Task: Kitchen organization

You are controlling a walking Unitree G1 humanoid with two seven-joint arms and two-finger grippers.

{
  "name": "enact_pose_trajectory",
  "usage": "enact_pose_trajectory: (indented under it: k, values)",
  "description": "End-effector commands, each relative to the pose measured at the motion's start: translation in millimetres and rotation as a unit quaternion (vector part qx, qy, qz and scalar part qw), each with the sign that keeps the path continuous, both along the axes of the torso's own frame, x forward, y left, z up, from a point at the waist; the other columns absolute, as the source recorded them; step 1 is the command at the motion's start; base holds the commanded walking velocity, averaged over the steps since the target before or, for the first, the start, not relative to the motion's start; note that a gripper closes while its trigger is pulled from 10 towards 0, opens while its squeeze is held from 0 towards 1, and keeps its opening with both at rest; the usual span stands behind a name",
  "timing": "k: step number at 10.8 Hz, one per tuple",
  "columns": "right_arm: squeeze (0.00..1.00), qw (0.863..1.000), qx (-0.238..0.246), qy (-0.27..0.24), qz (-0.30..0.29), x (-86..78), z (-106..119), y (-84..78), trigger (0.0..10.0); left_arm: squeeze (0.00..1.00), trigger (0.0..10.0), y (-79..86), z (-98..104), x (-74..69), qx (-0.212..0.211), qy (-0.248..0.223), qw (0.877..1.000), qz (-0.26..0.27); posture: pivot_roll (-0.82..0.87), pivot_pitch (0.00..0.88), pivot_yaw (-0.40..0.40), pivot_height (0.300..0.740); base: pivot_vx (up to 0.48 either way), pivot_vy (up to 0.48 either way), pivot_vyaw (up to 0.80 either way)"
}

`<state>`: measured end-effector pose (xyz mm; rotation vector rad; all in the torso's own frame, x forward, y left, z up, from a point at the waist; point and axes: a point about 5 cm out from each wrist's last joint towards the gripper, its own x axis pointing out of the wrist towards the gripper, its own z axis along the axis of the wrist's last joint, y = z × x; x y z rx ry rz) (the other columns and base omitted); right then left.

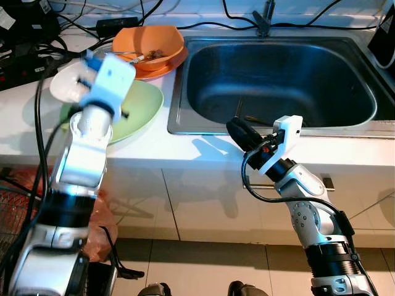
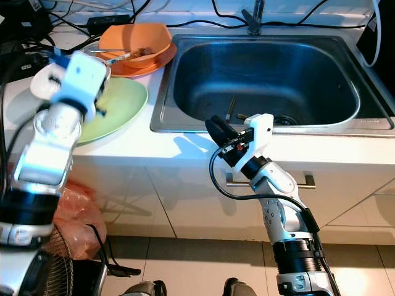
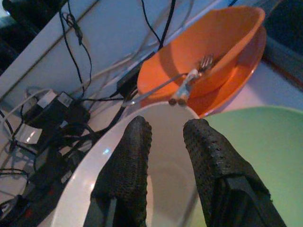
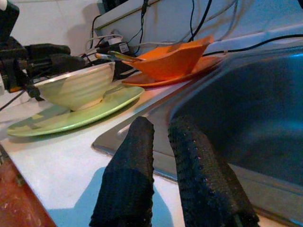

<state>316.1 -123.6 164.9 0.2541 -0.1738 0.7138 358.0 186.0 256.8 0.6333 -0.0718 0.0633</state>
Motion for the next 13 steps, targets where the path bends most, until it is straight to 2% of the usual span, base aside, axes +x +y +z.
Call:
enact_pose_trajectory:
  k: [1, 5, 11, 13]
  values:
    - [0.0, 1.0, -0.006, 0.02, 0.0, 0.1, -8, -0.5, 10.0, 0.0, 10.0, 3.7, 3, 2.1, 0.014, -0.003, 1.0, 0.011, 0.04, 0.149, 0.033, 0.74, 0.0, 0.0, 0.0]
    - [0.0, 1.0, -0.006, 0.02, -0.002, 0.0, -8, 0.1, 10.0, 0.0, 10.0, 5.5, -2, 8.5, 0.041, 0.042, 0.998, -0.001, 0.04, 0.153, 0.04, 0.74, 0.0, 0.0, 0.0]
    - [0.0, 1.0, -0.007, 0.02, 0.001, -0.5, -8, 0.5, 10.0, 0.0, 10.0, 12.1, -13, 10.3, 0.039, 0.073, 0.996, 0.02, 0.04, 0.155, 0.037, 0.74, 0.0, 0.0, 0.0]
    - [0.0, 1.0, -0.007, 0.02, 0.0, -0.6, -8, 0.1, 10.0, 0.0, 10.0, 8.8, -13, 7.6, 0.03, 0.076, 0.997, 0.015, 0.04, 0.156, 0.035, 0.74, 0.0, 0.0, 0.0]
